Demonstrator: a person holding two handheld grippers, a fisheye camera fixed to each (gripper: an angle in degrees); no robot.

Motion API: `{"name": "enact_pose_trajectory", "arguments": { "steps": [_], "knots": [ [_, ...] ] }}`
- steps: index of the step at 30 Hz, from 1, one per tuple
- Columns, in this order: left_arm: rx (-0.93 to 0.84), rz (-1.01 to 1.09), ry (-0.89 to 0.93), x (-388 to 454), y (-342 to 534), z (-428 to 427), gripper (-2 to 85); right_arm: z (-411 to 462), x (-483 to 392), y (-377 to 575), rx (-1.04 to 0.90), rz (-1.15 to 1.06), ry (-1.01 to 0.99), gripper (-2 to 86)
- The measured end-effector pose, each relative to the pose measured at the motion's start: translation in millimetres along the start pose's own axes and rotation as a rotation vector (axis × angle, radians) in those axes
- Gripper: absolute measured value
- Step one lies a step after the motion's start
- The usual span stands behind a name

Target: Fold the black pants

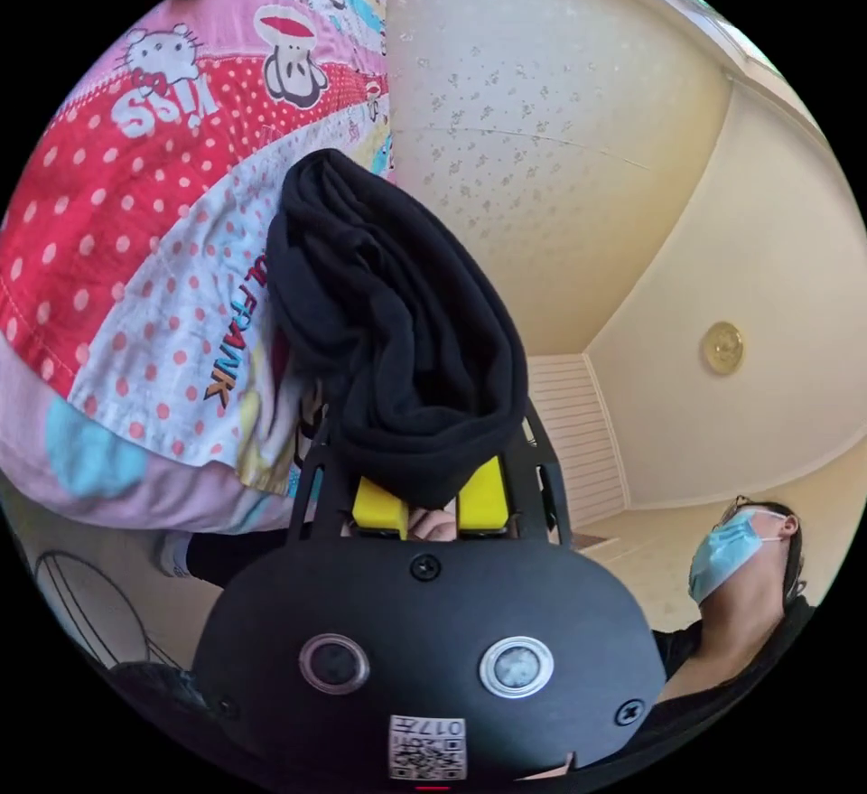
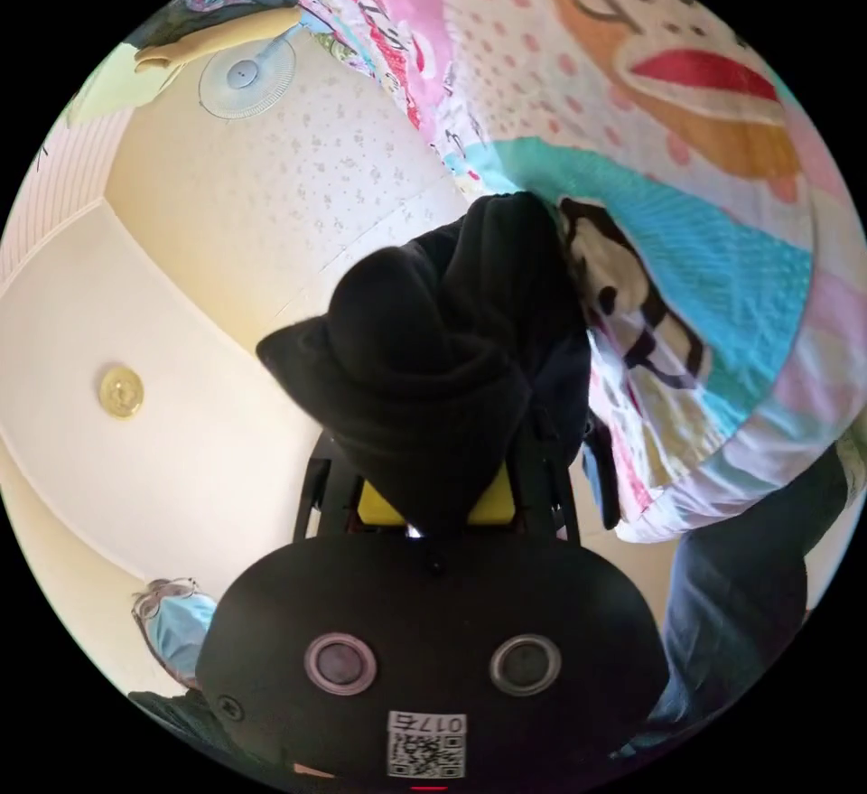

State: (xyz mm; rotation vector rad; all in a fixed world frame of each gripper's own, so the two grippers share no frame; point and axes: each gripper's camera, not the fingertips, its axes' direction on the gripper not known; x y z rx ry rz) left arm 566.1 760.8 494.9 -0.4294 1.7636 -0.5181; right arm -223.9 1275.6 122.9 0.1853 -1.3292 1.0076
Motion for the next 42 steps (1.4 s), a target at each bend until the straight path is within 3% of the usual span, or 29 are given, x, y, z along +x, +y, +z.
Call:
{"name": "enact_pose_trajectory", "arguments": {
  "steps": [4, 6, 10, 13, 18, 20, 22, 24, 26, 27, 29, 30, 32, 34, 38, 42],
  "knots": [
    [-0.061, 0.271, -0.064, 87.7, -48.6, 69.9, 5.7, 18.0, -49.5, -45.2, -0.066, -0.012, -0.211, 10.9],
    [-0.102, 0.385, -0.038, 134.9, -84.3, 144.4, 5.8, 27.9, -88.7, -77.3, -0.08, -0.034, -0.261, 10.8],
    [-0.162, 0.469, 0.07, 209.1, -128.7, 288.1, 5.8, 34.4, -245.9, -149.4, -0.078, -0.262, -0.257, 10.6],
    [-0.229, 0.507, 0.248, 305.8, -135.9, 417.1, 5.8, 22.9, -397.2, -179.3, -0.128, -0.523, -0.288, 10.4],
    [-0.322, 0.759, 0.523, 475.8, -114.6, 675.1, 5.8, -22.5, -621.8, -244.6, -0.198, -0.961, -0.334, 10.3],
    [-0.367, 0.761, 0.529, 492.2, -100.9, 764.9, 5.9, -63.8, -687.4, -292.7, -0.114, -1.002, -0.253, 10.3],
    [-0.439, 0.594, 0.479, 473.2, -87.7, 851.6, 6.0, -99.2, -710.2, -329.2, 0.017, -0.965, -0.11, 10.3],
    [-0.543, 0.367, 0.352, 409.4, -63.1, 946.7, 6.1, -136.0, -715.7, -368.9, 0.131, -0.924, 0.081, 10.3],
    [-0.596, 0.304, 0.187, 352.1, -31.4, 992.0, 6.3, -188.4, -690.0, -424.9, 0.236, -0.804, 0.357, 9.9],
    [-0.634, 0.211, 0.072, 309.5, -5.8, 1008.5, 6.6, -202.1, -677.9, -438.1, 0.253, -0.749, 0.431, 9.8],
    [-0.738, 0.027, -0.028, 247.3, 33.0, 1014.0, 6.9, -262.7, -613.8, -471.8, 0.333, -0.433, 0.609, 8.5],
    [-0.801, -0.015, -0.015, 223.0, 55.5, 1006.2, 5.6, -275.0, -600.6, -472.6, 0.339, -0.4, 0.619, 8.1],
    [-0.85, 0.004, 0.072, 212.1, 78.2, 984.9, 2.7, -303.5, -570.5, -458.0, 0.309, -0.474, 0.463, 7.4],
    [-0.915, 0.018, 0.035, 212.6, 91.3, 961.7, 0.9, -309.0, -559.5, -442.0, 0.296, -0.477, 0.388, 6.9],
    [-1.067, 0.083, 0.012, 244.2, 92.8, 903.8, -0.7, -285.8, -562.0, -373.4, 0.328, -0.499, 0.514, 4.1],
    [-1.182, 0.395, -0.09, 328.5, 54.8, 814.8, -1.0, -227.5, -583.7, -301.7, 0.275, -0.628, 0.709, 1.4]
  ]
}}
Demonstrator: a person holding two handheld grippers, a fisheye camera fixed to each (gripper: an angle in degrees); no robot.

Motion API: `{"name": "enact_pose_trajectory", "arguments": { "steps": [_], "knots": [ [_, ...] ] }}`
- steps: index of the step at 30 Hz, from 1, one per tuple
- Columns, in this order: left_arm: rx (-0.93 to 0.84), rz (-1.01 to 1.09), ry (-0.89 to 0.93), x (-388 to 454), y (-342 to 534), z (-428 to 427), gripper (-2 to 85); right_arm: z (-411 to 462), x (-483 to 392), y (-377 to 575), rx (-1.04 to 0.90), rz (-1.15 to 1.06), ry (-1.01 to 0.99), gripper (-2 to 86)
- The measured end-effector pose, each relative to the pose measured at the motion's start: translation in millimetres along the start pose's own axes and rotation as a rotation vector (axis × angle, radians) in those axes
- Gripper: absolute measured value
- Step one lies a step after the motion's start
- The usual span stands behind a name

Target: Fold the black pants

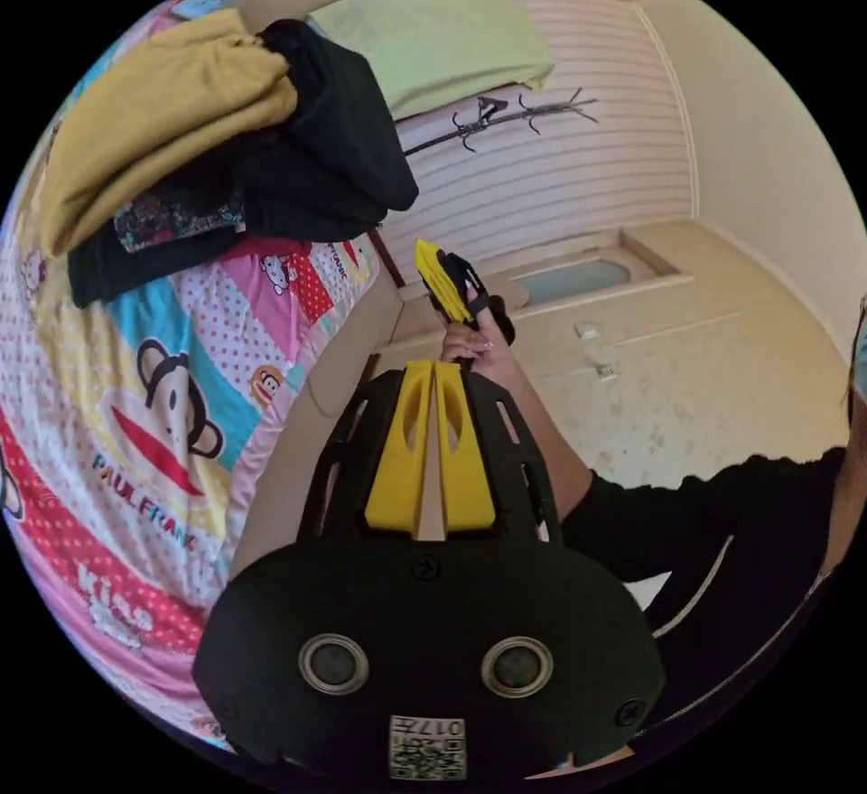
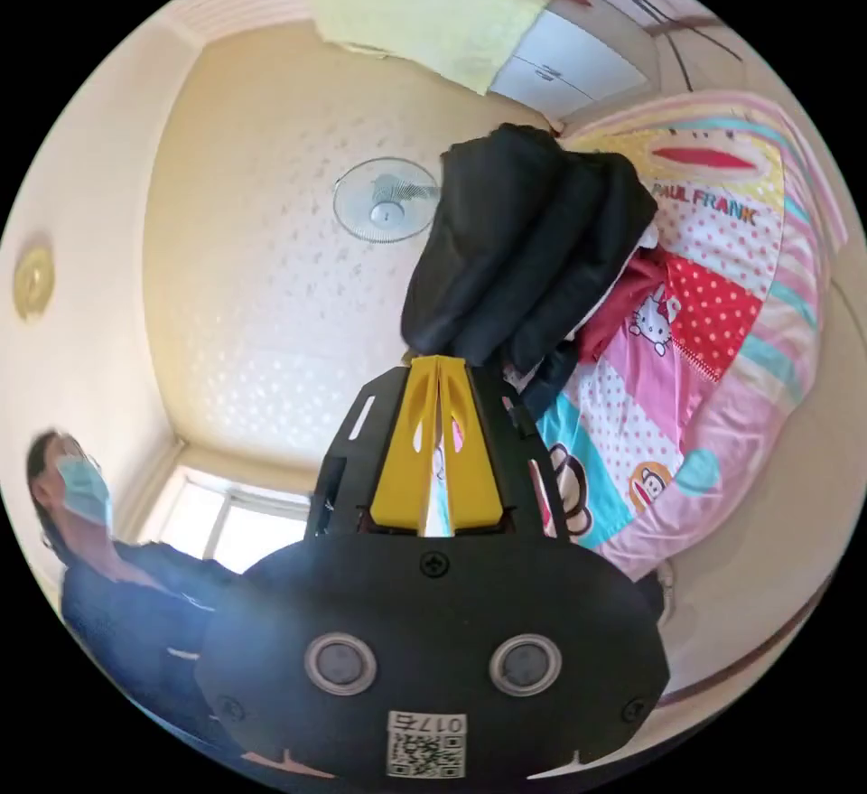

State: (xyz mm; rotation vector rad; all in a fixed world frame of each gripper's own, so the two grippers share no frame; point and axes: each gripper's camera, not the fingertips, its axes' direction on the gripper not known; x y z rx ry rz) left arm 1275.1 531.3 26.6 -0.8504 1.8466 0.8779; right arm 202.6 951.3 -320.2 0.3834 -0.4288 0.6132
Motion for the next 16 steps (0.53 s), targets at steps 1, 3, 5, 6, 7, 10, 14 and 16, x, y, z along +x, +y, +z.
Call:
{"name": "enact_pose_trajectory", "arguments": {
  "steps": [1, 3, 5, 6, 7, 10, 14, 16],
  "knots": [
    [-0.001, 0.013, -0.049, 10.5, 8.0, -18.8, -1.0, 7.1, -33.5, 11.8, -0.047, -0.11, 0.03, 1.0],
    [0.074, -0.004, -0.255, 46.1, 43.8, -105.0, -1.0, 28.0, -82.6, 29.6, -0.171, -0.257, 0.055, 0.7],
    [0.221, -0.034, -0.355, 70.2, 80.2, -177.5, -1.0, 66.4, -145.6, 53.3, -0.344, -0.431, 0.088, 0.6],
    [0.323, -0.05, -0.413, 85.7, 108.6, -222.5, -1.0, 76.6, -160.8, 59.1, -0.376, -0.483, 0.101, 0.6],
    [0.37, -0.057, -0.443, 93.5, 123.9, -243.3, -1.0, 98.7, -189.9, 71.2, -0.428, -0.588, 0.14, 0.6],
    [0.548, -0.105, -0.567, 126.3, 206.1, -322.2, -1.0, 170.8, -248.6, 111.4, -0.52, -0.87, 0.306, 0.6],
    [0.679, -0.308, -0.699, 133.1, 339.9, -362.5, -1.0, 296.3, -290.0, 172.3, -0.804, -0.936, 0.144, 0.7],
    [0.732, -0.463, -0.655, 115.8, 404.7, -360.9, -1.0, 361.0, -294.8, 208.8, -0.962, -0.901, 0.152, 0.8]
  ]
}}
